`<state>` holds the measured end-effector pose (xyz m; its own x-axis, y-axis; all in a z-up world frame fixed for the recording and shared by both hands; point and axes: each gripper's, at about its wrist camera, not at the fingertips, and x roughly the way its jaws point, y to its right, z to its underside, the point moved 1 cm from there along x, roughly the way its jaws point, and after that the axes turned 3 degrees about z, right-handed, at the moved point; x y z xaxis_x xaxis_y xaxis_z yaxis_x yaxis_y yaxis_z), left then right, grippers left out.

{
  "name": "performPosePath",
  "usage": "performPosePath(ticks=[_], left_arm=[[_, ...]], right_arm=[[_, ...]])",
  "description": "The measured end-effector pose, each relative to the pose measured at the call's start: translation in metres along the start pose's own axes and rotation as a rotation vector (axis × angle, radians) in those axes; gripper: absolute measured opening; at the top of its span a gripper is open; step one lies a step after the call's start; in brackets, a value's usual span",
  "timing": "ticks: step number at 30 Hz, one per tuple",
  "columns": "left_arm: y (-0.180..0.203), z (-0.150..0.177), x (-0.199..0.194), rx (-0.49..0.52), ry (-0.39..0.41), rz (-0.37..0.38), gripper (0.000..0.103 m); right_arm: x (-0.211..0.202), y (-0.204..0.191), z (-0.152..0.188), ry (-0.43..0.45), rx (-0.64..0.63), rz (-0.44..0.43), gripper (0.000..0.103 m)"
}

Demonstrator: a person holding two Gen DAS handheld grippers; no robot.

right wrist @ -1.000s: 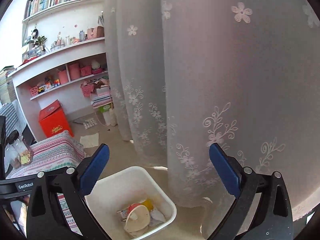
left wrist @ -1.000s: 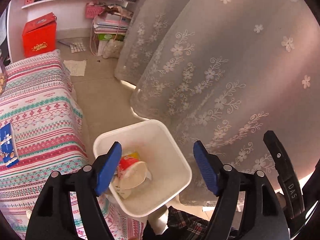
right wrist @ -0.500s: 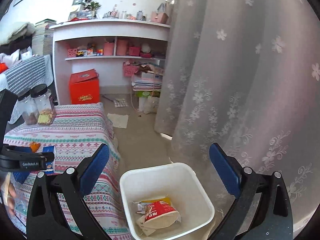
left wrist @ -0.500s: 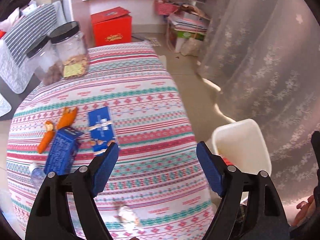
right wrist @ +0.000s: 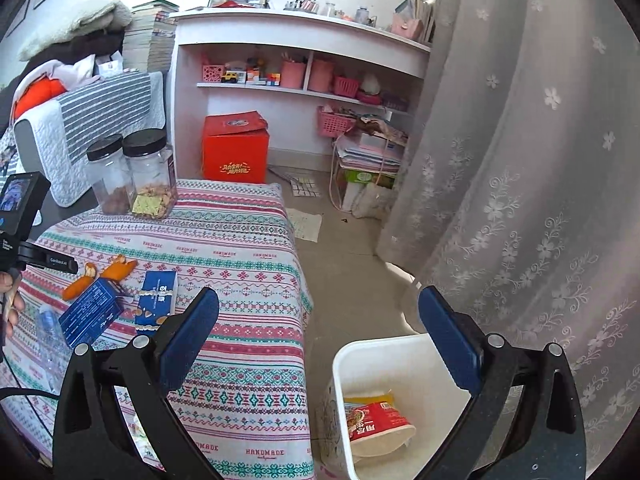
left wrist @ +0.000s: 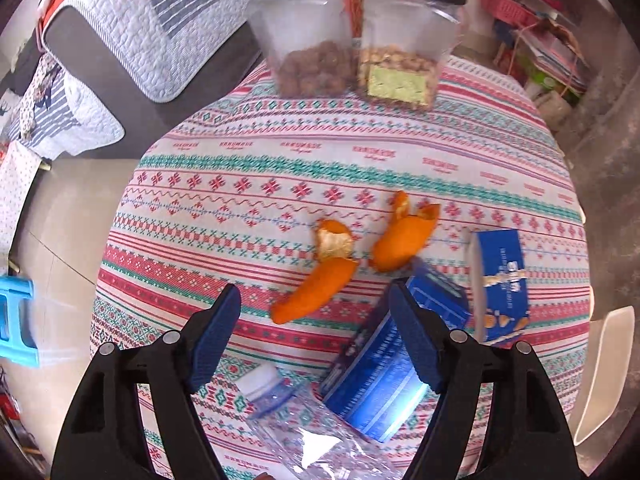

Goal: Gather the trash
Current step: 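Reach the left gripper to the orange peel and grasp it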

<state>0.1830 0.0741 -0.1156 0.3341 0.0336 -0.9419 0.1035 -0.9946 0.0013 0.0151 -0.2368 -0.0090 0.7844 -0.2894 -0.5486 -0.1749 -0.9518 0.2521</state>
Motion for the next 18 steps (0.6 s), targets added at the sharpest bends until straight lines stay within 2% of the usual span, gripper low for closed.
performPosePath(ticks=[4,10,14,15,16,17,18], left_arm=[[-0.013,0.002,0.023,-0.001,-0.04,0.018,0.066],[-0.005,0.003,0.05,0.033,-0.082,0.045,0.061],[-0.005,0.003,0.065,0.027,-0.107,0.064,0.047],[-0.005,0.004,0.064,0.034,-0.094,0.064,0.037],[-0.006,0.005,0.063,0.04,-0.084,0.071,0.032],[-0.008,0.006,0.06,0.033,-0.08,0.095,0.02],[-0.011,0.006,0.056,0.015,-0.076,0.126,0.016]], right_arm=[[0.004,-0.018,0.001,0.0,-0.043,-0.004,0.096],[0.016,-0.044,0.001,-0.036,-0.111,-0.004,0.096],[0.023,-0.056,0.002,-0.061,-0.132,-0.024,0.096],[0.025,-0.058,0.002,-0.073,-0.127,-0.032,0.096],[0.028,-0.06,0.002,-0.083,-0.121,-0.04,0.096],[0.03,-0.061,0.001,-0.095,-0.112,-0.051,0.096],[0.034,-0.062,0.001,-0.109,-0.1,-0.063,0.096]])
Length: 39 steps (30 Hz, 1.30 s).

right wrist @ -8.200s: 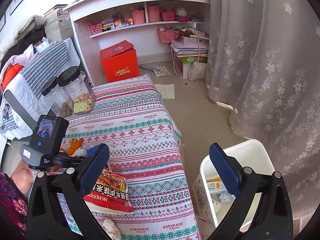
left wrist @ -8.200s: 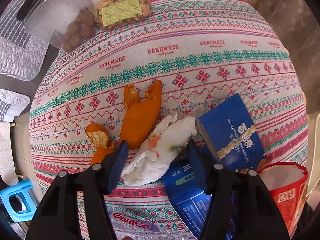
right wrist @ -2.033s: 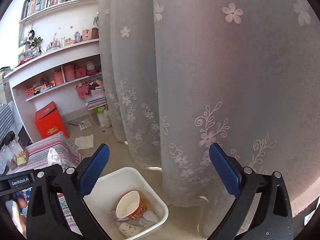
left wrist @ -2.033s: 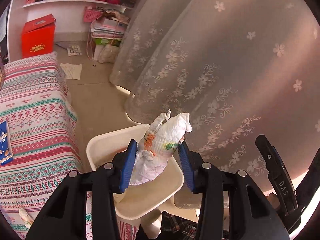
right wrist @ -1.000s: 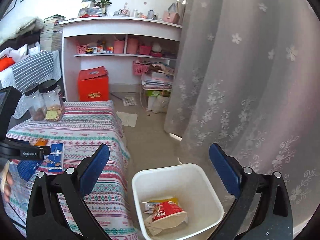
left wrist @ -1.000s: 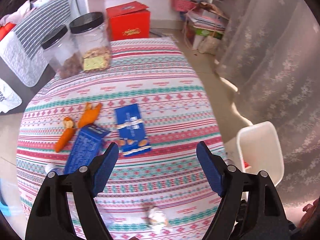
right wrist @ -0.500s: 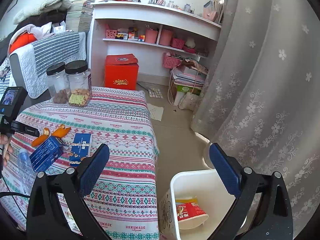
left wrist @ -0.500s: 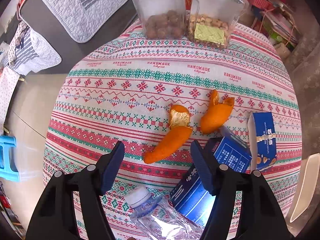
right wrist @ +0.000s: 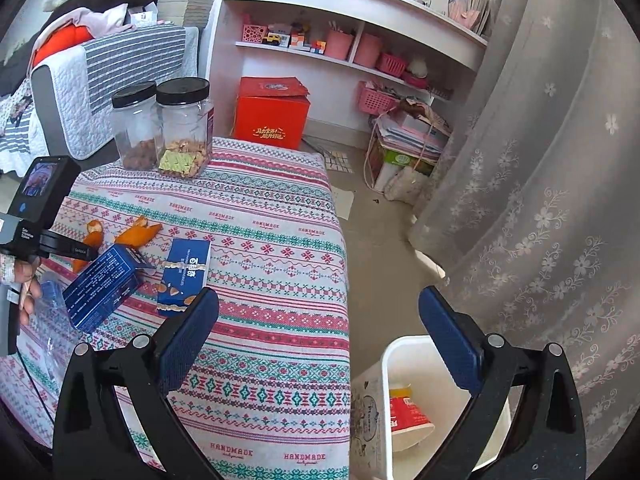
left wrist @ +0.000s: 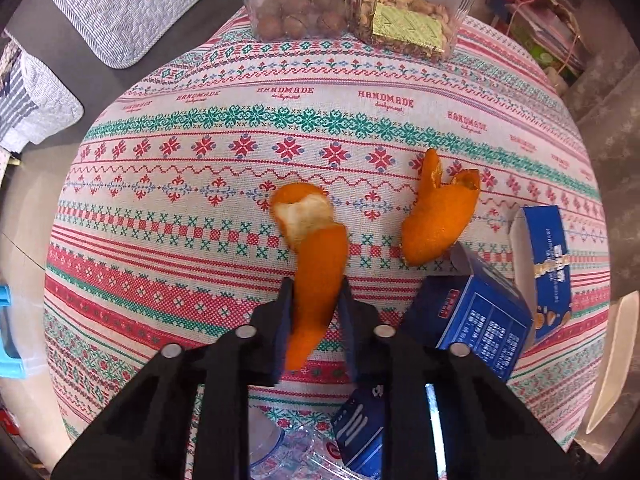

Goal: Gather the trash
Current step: 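Reach the left gripper to the orange peel and grasp it, then grasp the blue biscuit box with the right gripper while the left gripper holds the peel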

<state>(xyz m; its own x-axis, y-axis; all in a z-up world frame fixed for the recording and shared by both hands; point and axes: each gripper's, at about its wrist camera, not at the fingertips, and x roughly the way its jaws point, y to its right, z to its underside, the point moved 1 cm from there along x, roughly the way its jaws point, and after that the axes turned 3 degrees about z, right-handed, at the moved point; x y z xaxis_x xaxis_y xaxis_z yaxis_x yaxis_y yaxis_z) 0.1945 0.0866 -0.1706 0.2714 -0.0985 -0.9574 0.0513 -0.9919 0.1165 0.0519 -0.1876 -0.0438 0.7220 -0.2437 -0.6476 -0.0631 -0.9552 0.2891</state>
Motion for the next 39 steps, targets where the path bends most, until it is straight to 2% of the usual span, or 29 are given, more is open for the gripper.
performPosePath(ticks=[6,13,16,19,23,29,32,34,35,36,37,38,39], left_arm=[[-0.018,0.008,-0.057,-0.093,0.12,0.103,0.013],[-0.032,0.038,-0.173,-0.184,0.35,0.379,0.013],[-0.029,0.051,-0.192,-0.183,0.398,0.452,0.013],[-0.035,0.056,-0.178,-0.186,0.375,0.455,0.013],[-0.047,0.055,-0.164,-0.217,0.326,0.439,0.013],[-0.044,0.055,-0.158,-0.207,0.292,0.453,0.013],[-0.044,0.055,-0.156,-0.203,0.285,0.45,0.013],[-0.046,0.055,-0.155,-0.205,0.285,0.445,0.013],[-0.047,0.056,-0.155,-0.207,0.286,0.441,0.013],[-0.049,0.055,-0.154,-0.209,0.287,0.434,0.013],[-0.05,0.055,-0.153,-0.211,0.287,0.426,0.013],[-0.051,0.055,-0.152,-0.215,0.288,0.418,0.013],[-0.053,0.055,-0.151,-0.221,0.288,0.411,0.013]], right_arm=[[0.027,-0.015,-0.004,-0.107,0.091,-0.141,0.096],[0.079,-0.051,-0.023,-0.297,0.199,-0.283,0.096],[0.105,-0.069,-0.025,-0.375,0.232,-0.331,0.096],[0.129,-0.081,-0.02,-0.408,0.248,-0.364,0.096],[0.155,-0.095,-0.01,-0.449,0.275,-0.358,0.096],[0.166,-0.118,-0.007,-0.428,0.182,-0.281,0.095],[0.173,-0.122,-0.002,-0.458,0.176,-0.28,0.087],[0.175,-0.124,-0.001,-0.458,0.174,-0.269,0.086],[0.175,-0.125,-0.001,-0.449,0.167,-0.259,0.08],[0.174,-0.127,-0.001,-0.44,0.159,-0.253,0.067],[0.173,-0.128,-0.003,-0.432,0.152,-0.25,0.058],[0.172,-0.128,-0.005,-0.428,0.146,-0.26,0.052],[0.17,-0.127,-0.006,-0.427,0.151,-0.281,0.052]])
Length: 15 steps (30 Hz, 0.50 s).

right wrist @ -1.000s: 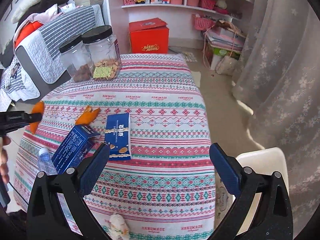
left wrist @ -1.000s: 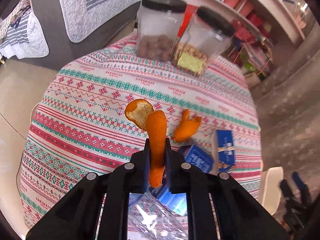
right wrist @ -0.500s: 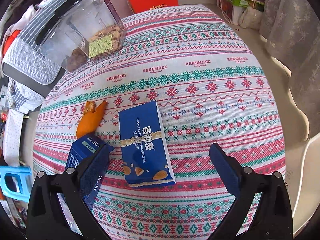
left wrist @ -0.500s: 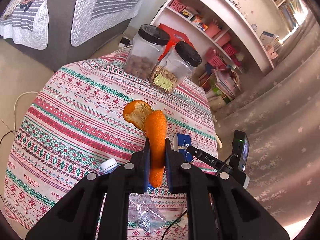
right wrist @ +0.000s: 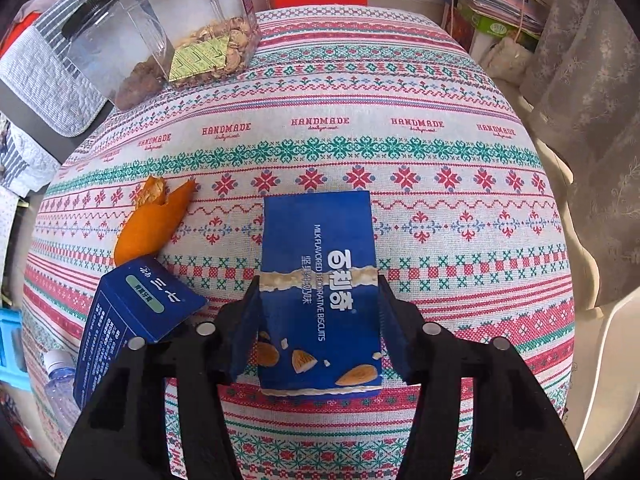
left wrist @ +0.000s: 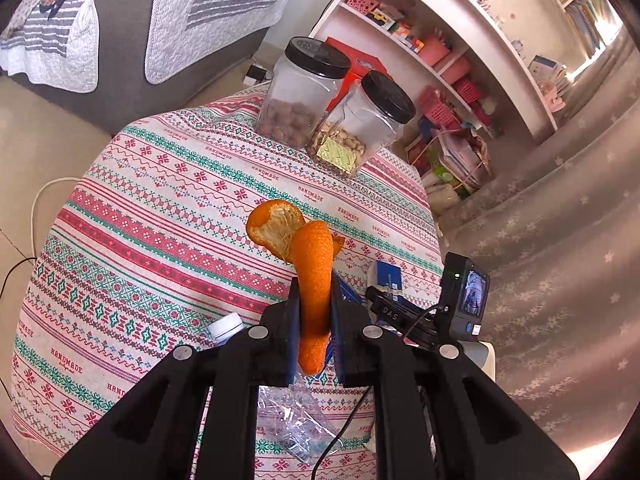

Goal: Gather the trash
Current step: 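Grasp the blue biscuit box with the right gripper while the left gripper holds the peel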

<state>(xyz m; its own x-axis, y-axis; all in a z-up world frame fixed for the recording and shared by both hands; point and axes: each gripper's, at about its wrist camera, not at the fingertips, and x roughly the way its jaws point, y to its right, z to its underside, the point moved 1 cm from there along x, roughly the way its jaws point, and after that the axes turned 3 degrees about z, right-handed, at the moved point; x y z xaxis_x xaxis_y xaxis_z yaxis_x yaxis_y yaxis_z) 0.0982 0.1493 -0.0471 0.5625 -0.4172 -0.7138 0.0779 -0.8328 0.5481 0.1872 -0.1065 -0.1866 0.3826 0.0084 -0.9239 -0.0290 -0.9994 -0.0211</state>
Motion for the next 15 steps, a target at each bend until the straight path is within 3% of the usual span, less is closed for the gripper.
performPosePath(ticks=[15], left_arm=[[-0.001,-0.003,-0.003,-0.011,0.046,-0.028,0.013]], right_arm=[[-0.067,0.008,-0.008,0.144,0.038,-0.086,0.052]])
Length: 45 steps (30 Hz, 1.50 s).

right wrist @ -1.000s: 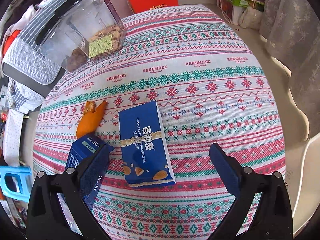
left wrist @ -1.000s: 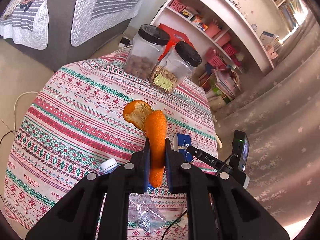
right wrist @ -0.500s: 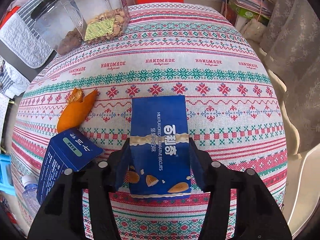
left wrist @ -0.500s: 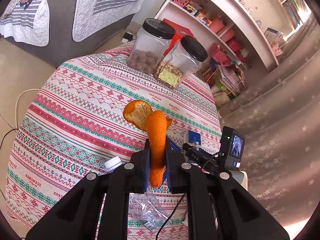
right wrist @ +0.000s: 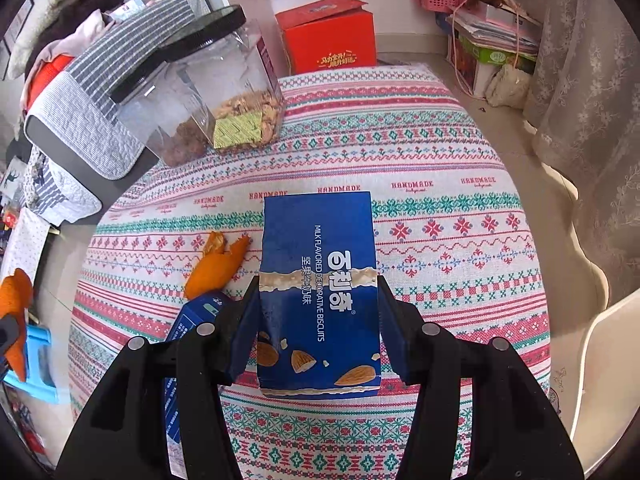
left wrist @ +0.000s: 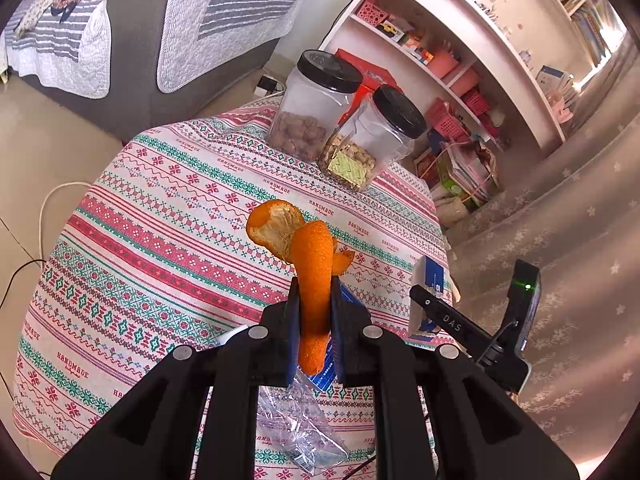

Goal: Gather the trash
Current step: 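Grasp the blue biscuit box with the right gripper while the left gripper holds the peel, then carry the blue biscuit box to the bin and release it with the right gripper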

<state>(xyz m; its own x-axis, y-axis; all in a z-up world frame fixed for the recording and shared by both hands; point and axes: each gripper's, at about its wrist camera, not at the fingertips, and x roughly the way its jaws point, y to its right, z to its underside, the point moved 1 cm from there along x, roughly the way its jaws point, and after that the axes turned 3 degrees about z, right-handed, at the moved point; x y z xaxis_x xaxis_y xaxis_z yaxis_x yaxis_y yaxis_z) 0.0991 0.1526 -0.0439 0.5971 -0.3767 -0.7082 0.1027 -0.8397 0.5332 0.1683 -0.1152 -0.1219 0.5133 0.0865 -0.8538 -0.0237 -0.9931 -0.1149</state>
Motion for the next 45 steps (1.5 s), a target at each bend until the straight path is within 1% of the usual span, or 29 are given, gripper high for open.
performPosePath(ticks=[11,20,26,31,37,41,45], left_arm=[[0.011,0.001,-0.001,0.012,0.027,0.007,0.013],[0.031,0.007,0.003,0.045,0.027,0.028,0.013],[0.052,0.015,0.008,0.085,0.019,0.047,0.013],[0.072,0.025,0.016,0.121,0.005,0.058,0.013],[0.096,0.038,0.026,0.171,-0.012,0.071,0.013],[0.118,0.048,0.031,0.216,-0.021,0.081,0.013],[0.139,0.059,0.036,0.26,-0.026,0.097,0.013]], right_arm=[[-0.045,0.009,-0.005,0.103,-0.008,-0.013,0.052],[-0.089,0.035,0.005,0.184,-0.012,0.02,0.052],[-0.118,0.065,0.014,0.232,0.021,0.058,0.052],[-0.147,0.098,0.024,0.294,0.047,0.14,0.052],[-0.182,0.151,0.04,0.369,0.094,0.285,0.052],[-0.201,0.188,0.051,0.402,0.141,0.362,0.052],[-0.213,0.217,0.065,0.425,0.169,0.453,0.053]])
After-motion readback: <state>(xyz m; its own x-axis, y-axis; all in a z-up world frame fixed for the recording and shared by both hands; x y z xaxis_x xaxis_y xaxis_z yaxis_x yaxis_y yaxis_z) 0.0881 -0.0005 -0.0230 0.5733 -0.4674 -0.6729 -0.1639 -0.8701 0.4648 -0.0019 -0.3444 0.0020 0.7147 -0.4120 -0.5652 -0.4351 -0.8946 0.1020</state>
